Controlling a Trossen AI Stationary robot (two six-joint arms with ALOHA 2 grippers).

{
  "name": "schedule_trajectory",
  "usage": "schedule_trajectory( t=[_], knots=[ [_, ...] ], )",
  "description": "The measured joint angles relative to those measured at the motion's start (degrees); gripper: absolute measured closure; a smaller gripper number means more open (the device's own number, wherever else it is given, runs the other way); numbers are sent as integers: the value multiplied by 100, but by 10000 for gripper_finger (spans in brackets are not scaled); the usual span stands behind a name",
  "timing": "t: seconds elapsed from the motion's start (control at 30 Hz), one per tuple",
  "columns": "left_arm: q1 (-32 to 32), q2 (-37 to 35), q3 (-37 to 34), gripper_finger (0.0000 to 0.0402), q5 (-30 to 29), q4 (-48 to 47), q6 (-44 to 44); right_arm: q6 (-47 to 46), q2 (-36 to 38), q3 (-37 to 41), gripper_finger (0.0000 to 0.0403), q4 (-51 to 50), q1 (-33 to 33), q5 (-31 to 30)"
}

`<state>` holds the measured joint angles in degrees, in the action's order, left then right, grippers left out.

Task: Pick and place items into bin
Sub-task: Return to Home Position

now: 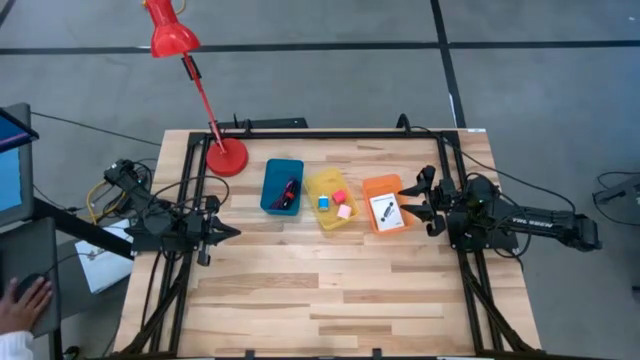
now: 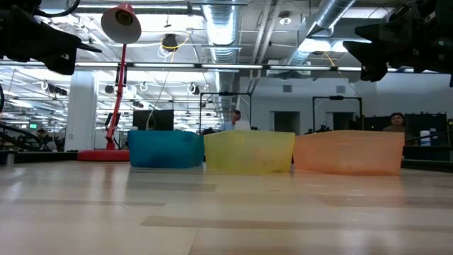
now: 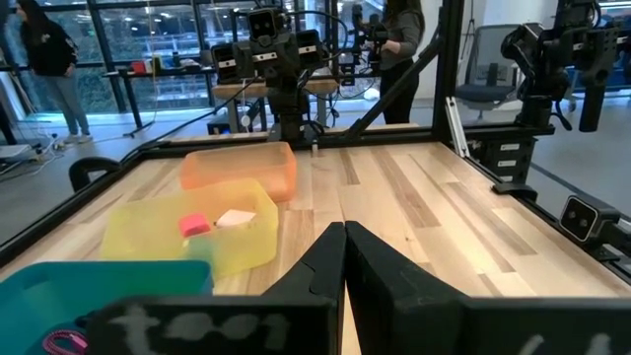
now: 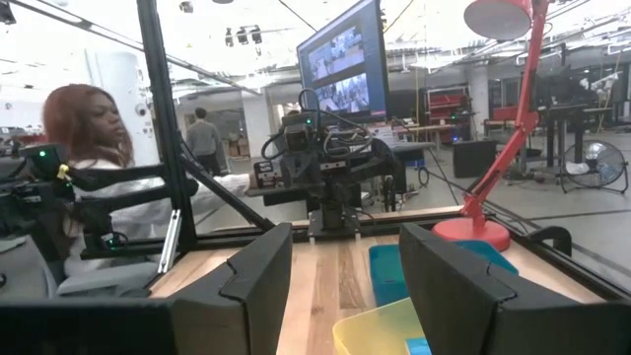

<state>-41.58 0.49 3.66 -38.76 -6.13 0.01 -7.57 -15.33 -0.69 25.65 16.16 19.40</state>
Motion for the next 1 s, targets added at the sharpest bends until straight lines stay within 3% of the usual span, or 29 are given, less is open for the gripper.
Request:
schedule_trajectory(
  t=[1.0],
  knots=[
    [-1, 0, 0, 402, 0, -1, 19, 0, 0, 0, 221, 0, -1, 0]
  ],
)
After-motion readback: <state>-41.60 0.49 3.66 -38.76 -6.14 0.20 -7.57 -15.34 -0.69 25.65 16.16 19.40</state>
